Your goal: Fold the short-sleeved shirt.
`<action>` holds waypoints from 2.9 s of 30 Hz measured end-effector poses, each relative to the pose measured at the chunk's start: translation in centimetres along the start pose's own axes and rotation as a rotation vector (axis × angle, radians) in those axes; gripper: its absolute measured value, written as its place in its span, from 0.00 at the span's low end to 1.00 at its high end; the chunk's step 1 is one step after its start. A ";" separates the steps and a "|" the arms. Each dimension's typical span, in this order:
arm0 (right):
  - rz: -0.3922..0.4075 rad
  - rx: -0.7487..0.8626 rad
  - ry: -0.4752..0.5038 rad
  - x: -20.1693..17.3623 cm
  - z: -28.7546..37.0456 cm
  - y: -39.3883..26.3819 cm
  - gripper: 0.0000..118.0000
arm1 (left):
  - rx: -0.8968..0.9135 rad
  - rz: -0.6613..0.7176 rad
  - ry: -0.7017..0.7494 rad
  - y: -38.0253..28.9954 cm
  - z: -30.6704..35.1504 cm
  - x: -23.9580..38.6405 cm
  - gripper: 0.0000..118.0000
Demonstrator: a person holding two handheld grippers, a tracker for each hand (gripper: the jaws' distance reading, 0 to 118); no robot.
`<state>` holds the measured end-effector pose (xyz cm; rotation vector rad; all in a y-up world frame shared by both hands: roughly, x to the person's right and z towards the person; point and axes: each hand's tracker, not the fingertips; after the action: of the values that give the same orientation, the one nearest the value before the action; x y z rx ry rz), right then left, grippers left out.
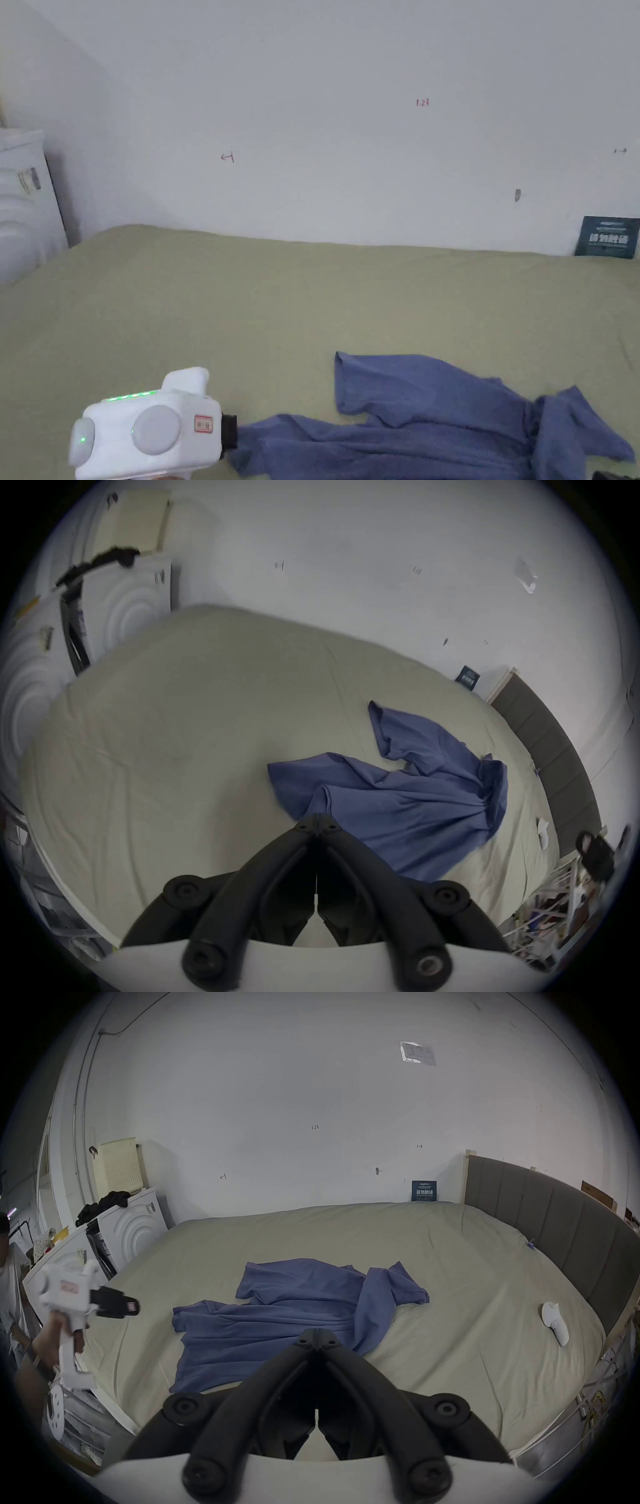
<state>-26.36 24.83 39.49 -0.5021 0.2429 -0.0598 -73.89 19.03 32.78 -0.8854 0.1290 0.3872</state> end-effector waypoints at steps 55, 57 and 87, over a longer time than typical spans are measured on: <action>-0.649 -0.484 -0.149 15.0 -29.1 6.7 0.14 | -0.102 -0.052 -0.011 1.2 -10.6 3.8 0.03; -0.670 -0.433 -0.086 14.7 -27.4 7.2 0.14 | -0.074 -0.004 -0.059 1.6 -10.3 3.5 0.03; -0.560 0.162 0.309 1.1 -35.5 30.9 0.14 | 0.509 0.065 -0.216 29.9 3.9 4.1 0.03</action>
<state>-34.04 35.11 -5.80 -0.3860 0.3903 -0.7013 -81.69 40.26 12.35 -0.3349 0.0522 0.4811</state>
